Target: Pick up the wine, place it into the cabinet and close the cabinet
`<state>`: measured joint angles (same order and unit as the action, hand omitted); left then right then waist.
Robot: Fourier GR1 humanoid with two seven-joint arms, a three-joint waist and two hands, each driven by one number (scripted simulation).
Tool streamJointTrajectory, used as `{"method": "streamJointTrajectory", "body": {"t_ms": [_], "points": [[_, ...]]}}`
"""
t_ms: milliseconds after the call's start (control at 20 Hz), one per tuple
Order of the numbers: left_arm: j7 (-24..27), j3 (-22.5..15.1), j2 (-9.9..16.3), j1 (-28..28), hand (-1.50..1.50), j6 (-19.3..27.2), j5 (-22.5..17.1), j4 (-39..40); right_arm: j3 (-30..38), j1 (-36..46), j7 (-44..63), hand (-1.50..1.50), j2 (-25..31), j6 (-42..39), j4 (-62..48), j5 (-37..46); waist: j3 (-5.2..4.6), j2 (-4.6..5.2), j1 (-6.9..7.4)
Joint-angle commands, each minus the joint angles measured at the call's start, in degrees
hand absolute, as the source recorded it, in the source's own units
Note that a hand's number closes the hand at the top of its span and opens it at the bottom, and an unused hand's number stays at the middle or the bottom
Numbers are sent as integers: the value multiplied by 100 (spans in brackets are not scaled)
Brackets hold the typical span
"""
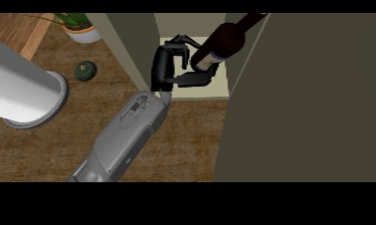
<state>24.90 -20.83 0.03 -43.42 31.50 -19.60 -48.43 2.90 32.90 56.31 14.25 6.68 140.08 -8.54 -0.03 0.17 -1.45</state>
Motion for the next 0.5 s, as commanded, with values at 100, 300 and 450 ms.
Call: {"method": "streamJointTrajectory", "body": {"t_ms": [100, 300, 450], "points": [[255, -261, -2, -420, 150, 285, -206, 901, -119, 14, 160, -150, -103, 61, 296, -250, -1, 3, -25], [660, -139, -3, -412, 150, 63, -224, 1416, 266, 137, 255, -150, 19, -8, 275, -626, -1, 5, -17], [1292, -80, -3, -392, 150, 172, -456, 1831, 146, -160, 95, -150, -60, -165, 354, -639, 0, 39, -112]]}}
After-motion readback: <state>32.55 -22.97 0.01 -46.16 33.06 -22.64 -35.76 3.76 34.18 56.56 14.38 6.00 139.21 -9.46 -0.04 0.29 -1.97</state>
